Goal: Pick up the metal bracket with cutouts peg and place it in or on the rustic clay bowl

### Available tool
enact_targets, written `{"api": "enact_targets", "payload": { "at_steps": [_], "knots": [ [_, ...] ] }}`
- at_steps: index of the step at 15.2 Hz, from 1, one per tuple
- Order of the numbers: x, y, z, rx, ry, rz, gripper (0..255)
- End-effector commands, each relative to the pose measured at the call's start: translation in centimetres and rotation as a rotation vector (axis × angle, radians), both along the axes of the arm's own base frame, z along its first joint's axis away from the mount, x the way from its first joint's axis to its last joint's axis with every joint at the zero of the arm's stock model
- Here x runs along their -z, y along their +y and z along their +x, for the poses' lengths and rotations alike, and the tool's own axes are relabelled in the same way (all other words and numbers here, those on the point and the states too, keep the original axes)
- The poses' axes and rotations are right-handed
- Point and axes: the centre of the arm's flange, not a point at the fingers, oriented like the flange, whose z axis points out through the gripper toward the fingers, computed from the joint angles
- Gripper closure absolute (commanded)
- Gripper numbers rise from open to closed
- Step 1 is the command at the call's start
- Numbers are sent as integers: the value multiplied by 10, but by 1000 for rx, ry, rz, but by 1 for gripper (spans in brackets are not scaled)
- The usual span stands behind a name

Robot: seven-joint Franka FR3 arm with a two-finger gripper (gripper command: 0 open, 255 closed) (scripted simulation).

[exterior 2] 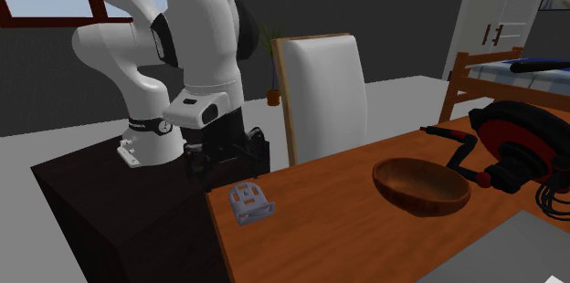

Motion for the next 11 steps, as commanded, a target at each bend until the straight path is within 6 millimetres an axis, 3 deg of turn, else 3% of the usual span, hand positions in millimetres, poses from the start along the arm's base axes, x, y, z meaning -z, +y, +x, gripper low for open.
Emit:
{"api": "enact_targets", "payload": {
  "at_steps": [1,6,11],
  "knots": [
    [8,-9,1,-22,-16,79,0],
    [37,-4,2,-22,-16,79,0],
    [37,-4,2,-22,-16,79,0]
  ]
}}
